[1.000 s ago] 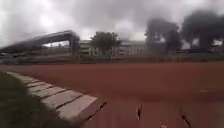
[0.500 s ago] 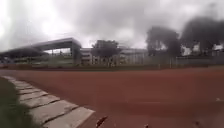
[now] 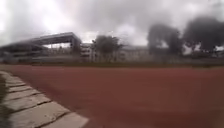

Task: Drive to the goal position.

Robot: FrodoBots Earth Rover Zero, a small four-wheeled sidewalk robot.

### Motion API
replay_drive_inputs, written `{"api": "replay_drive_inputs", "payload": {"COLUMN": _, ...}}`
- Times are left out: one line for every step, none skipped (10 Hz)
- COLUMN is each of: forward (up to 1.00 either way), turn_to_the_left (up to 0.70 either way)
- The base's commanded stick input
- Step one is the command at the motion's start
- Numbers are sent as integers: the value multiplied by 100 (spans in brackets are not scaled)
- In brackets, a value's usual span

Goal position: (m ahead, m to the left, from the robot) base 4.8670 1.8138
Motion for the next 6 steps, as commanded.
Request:
{"api": "replay_drive_inputs", "payload": {"forward": 70, "turn_to_the_left": 0}}
{"api": "replay_drive_inputs", "payload": {"forward": 70, "turn_to_the_left": 0}}
{"api": "replay_drive_inputs", "payload": {"forward": 70, "turn_to_the_left": 0}}
{"api": "replay_drive_inputs", "payload": {"forward": 70, "turn_to_the_left": 0}}
{"api": "replay_drive_inputs", "payload": {"forward": 70, "turn_to_the_left": 0}}
{"api": "replay_drive_inputs", "payload": {"forward": 70, "turn_to_the_left": 0}}
